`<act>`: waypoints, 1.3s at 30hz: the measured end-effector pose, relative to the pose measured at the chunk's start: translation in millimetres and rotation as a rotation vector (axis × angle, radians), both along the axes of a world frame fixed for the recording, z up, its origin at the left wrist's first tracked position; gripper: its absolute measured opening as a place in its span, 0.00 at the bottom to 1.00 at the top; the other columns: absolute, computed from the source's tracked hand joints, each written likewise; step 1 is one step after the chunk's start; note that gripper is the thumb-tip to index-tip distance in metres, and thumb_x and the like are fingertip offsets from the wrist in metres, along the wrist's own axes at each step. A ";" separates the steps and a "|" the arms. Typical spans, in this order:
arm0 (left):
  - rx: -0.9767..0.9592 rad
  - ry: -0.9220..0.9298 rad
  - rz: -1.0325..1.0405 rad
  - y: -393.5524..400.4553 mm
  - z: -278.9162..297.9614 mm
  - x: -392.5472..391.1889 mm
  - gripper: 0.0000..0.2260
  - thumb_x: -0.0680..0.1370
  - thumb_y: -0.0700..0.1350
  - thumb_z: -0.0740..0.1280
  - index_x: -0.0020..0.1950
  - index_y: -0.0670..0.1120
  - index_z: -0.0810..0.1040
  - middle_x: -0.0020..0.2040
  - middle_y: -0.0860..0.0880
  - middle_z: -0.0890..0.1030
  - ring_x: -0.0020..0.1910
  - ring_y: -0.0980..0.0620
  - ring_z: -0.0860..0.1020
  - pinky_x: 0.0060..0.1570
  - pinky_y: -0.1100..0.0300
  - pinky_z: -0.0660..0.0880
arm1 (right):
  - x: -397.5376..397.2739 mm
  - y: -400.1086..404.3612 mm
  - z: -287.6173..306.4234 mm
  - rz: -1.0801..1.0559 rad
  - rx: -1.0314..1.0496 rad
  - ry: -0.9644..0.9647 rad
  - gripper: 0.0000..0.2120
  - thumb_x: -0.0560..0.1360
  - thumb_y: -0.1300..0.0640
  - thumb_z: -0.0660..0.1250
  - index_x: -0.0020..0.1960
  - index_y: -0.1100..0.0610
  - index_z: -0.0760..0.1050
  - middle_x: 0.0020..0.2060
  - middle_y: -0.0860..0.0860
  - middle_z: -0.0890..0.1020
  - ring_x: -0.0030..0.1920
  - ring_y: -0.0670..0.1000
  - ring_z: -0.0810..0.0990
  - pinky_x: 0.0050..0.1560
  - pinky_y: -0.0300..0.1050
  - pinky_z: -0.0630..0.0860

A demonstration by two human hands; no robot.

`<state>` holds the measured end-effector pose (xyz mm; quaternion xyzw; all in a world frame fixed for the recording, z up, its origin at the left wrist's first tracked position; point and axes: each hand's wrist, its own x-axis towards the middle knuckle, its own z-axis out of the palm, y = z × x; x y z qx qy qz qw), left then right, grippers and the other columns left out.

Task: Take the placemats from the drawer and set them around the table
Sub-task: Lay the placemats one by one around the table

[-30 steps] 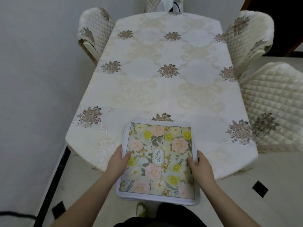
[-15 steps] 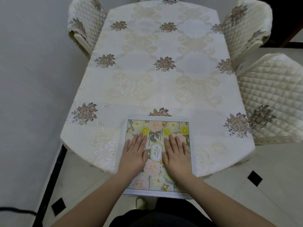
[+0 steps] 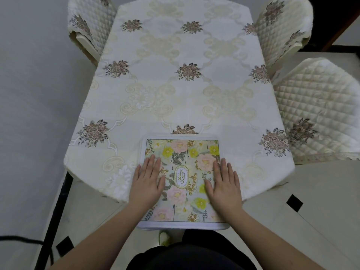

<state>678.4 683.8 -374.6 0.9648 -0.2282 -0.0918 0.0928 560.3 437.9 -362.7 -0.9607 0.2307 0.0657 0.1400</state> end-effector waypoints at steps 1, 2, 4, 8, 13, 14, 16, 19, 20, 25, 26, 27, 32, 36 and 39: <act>-0.008 0.005 0.041 5.2 1.2 -1.9 0.29 0.82 0.59 0.47 0.82 0.51 0.50 0.82 0.49 0.49 0.80 0.50 0.48 0.77 0.48 0.48 | -3.8 -2.4 0.3 -0.022 0.022 0.009 0.35 0.78 0.35 0.44 0.80 0.49 0.46 0.80 0.53 0.47 0.79 0.53 0.46 0.78 0.52 0.45; -0.017 0.016 0.079 9.9 2.5 -4.0 0.30 0.81 0.59 0.47 0.82 0.50 0.50 0.82 0.48 0.48 0.80 0.49 0.48 0.78 0.48 0.49 | -6.4 -3.6 0.7 -0.039 0.049 0.017 0.36 0.77 0.33 0.42 0.80 0.48 0.44 0.80 0.54 0.46 0.79 0.53 0.45 0.78 0.51 0.44; -0.039 0.044 0.136 17.3 3.1 -8.0 0.31 0.80 0.60 0.47 0.82 0.50 0.51 0.82 0.45 0.48 0.80 0.46 0.49 0.76 0.48 0.52 | -8.6 -3.5 1.7 -0.056 0.083 0.009 0.37 0.76 0.32 0.40 0.80 0.48 0.43 0.80 0.55 0.47 0.79 0.53 0.45 0.77 0.50 0.43; -0.067 0.094 0.195 23.0 7.2 -15.6 0.31 0.81 0.59 0.47 0.81 0.46 0.56 0.80 0.39 0.54 0.78 0.40 0.58 0.72 0.44 0.62 | -8.0 1.7 3.0 -0.067 0.078 -0.022 0.37 0.76 0.33 0.40 0.80 0.51 0.47 0.79 0.56 0.52 0.79 0.55 0.50 0.77 0.52 0.47; -0.128 0.065 0.164 21.2 10.1 -28.9 0.26 0.81 0.52 0.51 0.76 0.43 0.66 0.77 0.37 0.63 0.74 0.37 0.66 0.69 0.41 0.67 | -4.1 3.6 9.1 -0.106 0.196 -0.026 0.34 0.80 0.39 0.52 0.80 0.52 0.48 0.79 0.55 0.51 0.79 0.54 0.48 0.77 0.51 0.45; -0.149 0.076 0.186 20.0 11.5 -28.9 0.26 0.80 0.52 0.51 0.76 0.44 0.67 0.77 0.38 0.63 0.75 0.38 0.65 0.70 0.42 0.65 | -2.6 3.2 10.9 -0.114 0.215 -0.031 0.33 0.81 0.41 0.56 0.80 0.52 0.48 0.79 0.55 0.51 0.79 0.54 0.48 0.77 0.52 0.45; -0.212 0.120 0.260 17.6 15.0 -27.3 0.26 0.80 0.52 0.53 0.77 0.46 0.66 0.79 0.42 0.61 0.77 0.42 0.60 0.74 0.44 0.58 | -1.6 3.1 15.8 -0.120 0.239 -0.064 0.34 0.81 0.45 0.60 0.80 0.53 0.49 0.79 0.55 0.52 0.79 0.55 0.49 0.77 0.52 0.45; -0.340 0.177 0.340 12.4 24.2 -22.8 0.25 0.81 0.42 0.61 0.78 0.46 0.63 0.79 0.45 0.60 0.78 0.46 0.56 0.78 0.48 0.49 | -5.5 4.6 25.1 -0.115 0.276 -0.115 0.33 0.81 0.48 0.61 0.80 0.52 0.49 0.79 0.52 0.51 0.78 0.53 0.50 0.77 0.50 0.46; -0.379 0.185 0.351 11.4 27.2 -20.5 0.26 0.80 0.40 0.62 0.78 0.45 0.62 0.79 0.45 0.61 0.78 0.46 0.57 0.78 0.48 0.49 | -6.5 5.1 29.5 -0.125 0.318 -0.139 0.32 0.81 0.49 0.61 0.80 0.52 0.49 0.79 0.51 0.51 0.78 0.53 0.52 0.76 0.50 0.50; -0.638 0.327 0.487 12.4 47.1 -16.8 0.27 0.80 0.37 0.63 0.78 0.47 0.61 0.74 0.49 0.69 0.69 0.52 0.71 0.66 0.67 0.66 | -16.0 7.7 58.0 -0.287 0.591 -0.257 0.30 0.82 0.56 0.58 0.80 0.50 0.48 0.78 0.48 0.59 0.73 0.50 0.66 0.67 0.46 0.66; -0.706 0.385 0.511 13.1 51.3 -17.6 0.27 0.80 0.36 0.63 0.78 0.49 0.62 0.71 0.51 0.71 0.65 0.54 0.73 0.58 0.71 0.69 | -17.7 6.6 62.3 -0.327 0.636 -0.265 0.31 0.82 0.55 0.58 0.80 0.50 0.48 0.77 0.48 0.62 0.68 0.51 0.72 0.63 0.46 0.69; -0.756 0.418 0.517 14.4 52.6 -18.4 0.27 0.80 0.36 0.64 0.77 0.50 0.62 0.70 0.52 0.71 0.65 0.54 0.73 0.56 0.70 0.70 | -18.6 5.2 64.6 -0.368 0.674 -0.256 0.31 0.82 0.55 0.59 0.80 0.49 0.48 0.75 0.49 0.65 0.62 0.51 0.75 0.57 0.46 0.72; -0.858 0.469 0.608 24.7 54.9 -18.6 0.27 0.79 0.38 0.66 0.76 0.52 0.65 0.74 0.48 0.67 0.73 0.49 0.66 0.68 0.50 0.69 | -25.7 5.7 68.3 -0.472 0.839 -0.164 0.24 0.81 0.55 0.62 0.75 0.45 0.61 0.59 0.51 0.81 0.51 0.49 0.82 0.47 0.45 0.78; -0.999 0.526 0.669 34.5 59.5 -15.3 0.25 0.79 0.38 0.67 0.75 0.51 0.67 0.68 0.47 0.71 0.64 0.51 0.72 0.53 0.58 0.73 | -38.2 16.9 71.9 -0.477 0.924 -0.178 0.26 0.81 0.56 0.62 0.75 0.42 0.59 0.56 0.48 0.82 0.51 0.49 0.83 0.46 0.43 0.79; -1.147 0.595 0.699 43.4 61.1 -11.5 0.23 0.79 0.36 0.67 0.72 0.50 0.69 0.69 0.50 0.72 0.64 0.51 0.75 0.60 0.53 0.73 | -45.5 27.0 79.6 -0.515 0.967 -0.244 0.24 0.81 0.60 0.61 0.73 0.41 0.62 0.56 0.50 0.82 0.51 0.50 0.83 0.38 0.36 0.79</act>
